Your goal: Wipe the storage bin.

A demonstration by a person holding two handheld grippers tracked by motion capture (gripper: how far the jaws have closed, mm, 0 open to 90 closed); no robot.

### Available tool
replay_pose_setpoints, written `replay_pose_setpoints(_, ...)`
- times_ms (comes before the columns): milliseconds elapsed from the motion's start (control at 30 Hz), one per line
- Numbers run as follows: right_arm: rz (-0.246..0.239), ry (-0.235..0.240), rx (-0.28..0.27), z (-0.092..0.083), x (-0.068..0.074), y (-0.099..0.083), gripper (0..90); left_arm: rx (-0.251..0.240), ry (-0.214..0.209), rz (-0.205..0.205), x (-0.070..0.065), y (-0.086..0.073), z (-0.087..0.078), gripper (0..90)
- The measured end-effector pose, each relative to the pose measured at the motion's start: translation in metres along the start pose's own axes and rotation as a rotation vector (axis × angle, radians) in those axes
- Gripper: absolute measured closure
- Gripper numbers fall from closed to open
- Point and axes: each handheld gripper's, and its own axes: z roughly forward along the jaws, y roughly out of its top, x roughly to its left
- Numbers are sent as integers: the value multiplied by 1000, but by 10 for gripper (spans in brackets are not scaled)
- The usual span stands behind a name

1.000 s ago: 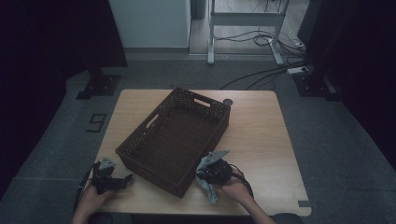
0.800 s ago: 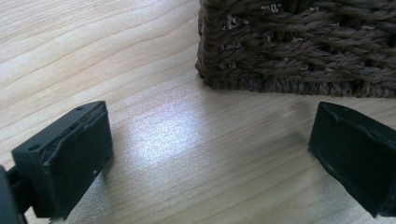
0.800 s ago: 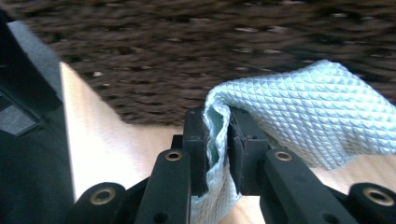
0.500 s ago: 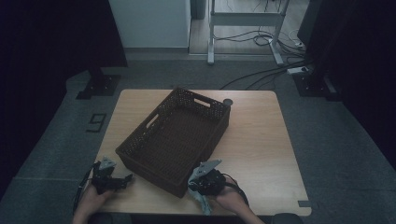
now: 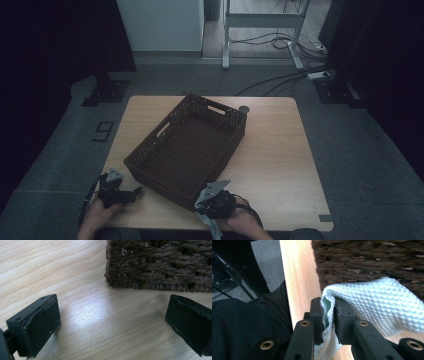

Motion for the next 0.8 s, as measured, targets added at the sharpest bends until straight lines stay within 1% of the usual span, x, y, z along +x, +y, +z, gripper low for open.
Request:
replay_pose_setpoints(67,-7,-1,5,0,0,1,771,0,0,-2,0,0,0,0)
replay_pose_setpoints(167,-7,-3,6,-4,-2,0,772,0,0,-1,0,0,0,0)
replay_pose_setpoints(333,6,-41,-11,-21,-11,-1,774,0,0,0,0,0,0,0)
replay_pose_setpoints(433,16,-56,-21,-29,-14,-1,774,0,0,0,0,0,0,0)
replay_pose_setpoints(467,12,-63,-23,-32,-16,-2,774,0,0,0,0,0,0,0)
replay_pose_setpoints(800,24,-110,-45,-55,-24,-1,779,0,-1,1,0,0,0,0)
